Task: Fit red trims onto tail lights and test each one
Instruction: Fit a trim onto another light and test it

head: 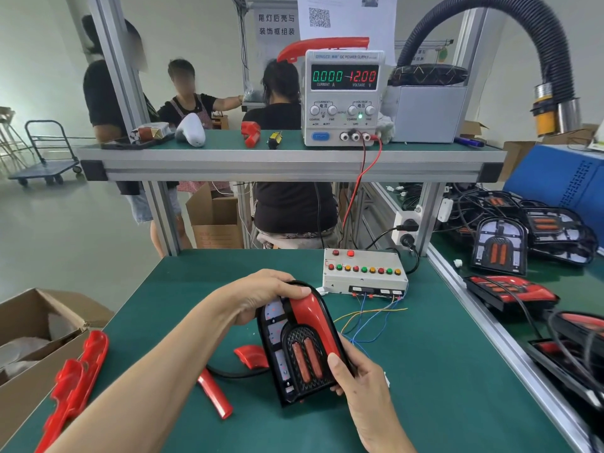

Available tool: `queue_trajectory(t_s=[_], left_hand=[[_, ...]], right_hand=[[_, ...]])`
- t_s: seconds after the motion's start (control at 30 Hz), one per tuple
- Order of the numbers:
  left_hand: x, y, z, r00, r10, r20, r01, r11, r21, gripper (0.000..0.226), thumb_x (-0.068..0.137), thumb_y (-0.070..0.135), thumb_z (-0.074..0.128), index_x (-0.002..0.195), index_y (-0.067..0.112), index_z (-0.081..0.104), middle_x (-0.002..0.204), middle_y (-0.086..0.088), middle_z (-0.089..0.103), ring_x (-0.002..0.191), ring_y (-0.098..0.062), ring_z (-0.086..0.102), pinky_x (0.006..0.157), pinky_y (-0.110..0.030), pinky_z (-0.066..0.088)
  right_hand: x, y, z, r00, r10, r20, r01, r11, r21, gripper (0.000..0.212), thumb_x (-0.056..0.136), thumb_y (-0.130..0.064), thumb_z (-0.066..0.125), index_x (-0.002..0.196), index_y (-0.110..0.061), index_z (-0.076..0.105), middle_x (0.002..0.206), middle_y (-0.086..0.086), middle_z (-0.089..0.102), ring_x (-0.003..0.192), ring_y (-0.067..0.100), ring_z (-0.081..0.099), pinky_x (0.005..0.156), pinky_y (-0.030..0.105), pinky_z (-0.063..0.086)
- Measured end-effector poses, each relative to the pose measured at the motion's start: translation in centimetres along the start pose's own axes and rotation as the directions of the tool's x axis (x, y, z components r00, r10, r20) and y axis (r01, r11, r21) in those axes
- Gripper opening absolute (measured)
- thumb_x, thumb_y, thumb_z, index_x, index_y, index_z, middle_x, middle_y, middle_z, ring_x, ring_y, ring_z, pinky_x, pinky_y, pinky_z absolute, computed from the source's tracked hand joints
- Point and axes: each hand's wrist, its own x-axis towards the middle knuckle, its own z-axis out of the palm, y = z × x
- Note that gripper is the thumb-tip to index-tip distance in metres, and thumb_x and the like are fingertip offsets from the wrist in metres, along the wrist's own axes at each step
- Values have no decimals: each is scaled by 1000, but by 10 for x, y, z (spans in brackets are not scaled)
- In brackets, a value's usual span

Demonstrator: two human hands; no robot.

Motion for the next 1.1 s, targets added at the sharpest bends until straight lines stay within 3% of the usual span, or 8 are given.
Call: queue_trajectory(t_s=[0.2,0.37,0.53,0.67,0.8,0.9,1.1], left_hand=[[1,-3,1,1000,26,-8,-26,999,-35,6,87,11,76,86,7,71,83,-13,72,71,-24,69,74,-33,59],[2,-4,3,998,59,-28,-60,998,-34,7,87,14,77,82,10,73,82,-12,73,69,-22,69,72,-30,58],[3,-8,7,995,82,-61,-85,996,-37,10,88,21,77,82,13,75,84,-10,75,70,-18,70,70,-28,58],[-2,-6,0,998,50,40,-47,997,-68,27,89,38,74,90,11,74,95,-12,75,81,-20,71,76,-29,57],[-1,-7,-6,999,40,37,-36,995,-93,17,88,17,75,99,6,69,95,-15,72,77,-21,70,74,-32,59],[2,-8,-3,997,74,5,-73,995,-74,11,92,13,71,100,5,70,92,-15,72,75,-21,69,73,-31,59],[3,-11,3,986,159,-50,-159,987,15,10,95,17,68,97,7,70,88,-8,72,76,-16,66,76,-28,55]], right_hand=[[0,2,-1,1000,20,-20,-21,1000,-7,42,83,-34,71,125,-35,68,105,-6,79,70,0,61,58,19,50],[0,2,-2,1000,27,-14,-27,1000,-15,42,84,-33,70,126,-37,67,110,-7,78,75,-1,63,59,19,51],[0,1,0,999,20,-32,-21,1000,-18,40,83,-36,70,123,-40,69,105,-6,79,68,0,59,57,19,50],[1,-1,1,999,15,-45,-14,1000,15,36,83,-34,71,118,-42,72,104,-5,79,66,1,58,56,18,49],[0,-1,2,999,21,-41,-20,1000,22,34,84,-34,71,116,-48,74,104,-4,79,67,2,59,57,18,49],[-1,-2,2,999,24,-36,-23,999,23,36,84,-36,70,115,-56,71,101,-3,79,66,3,56,57,20,50],[-1,1,2,998,23,-55,-21,999,41,34,82,-36,72,115,-40,77,85,0,76,62,9,52,55,21,49]])
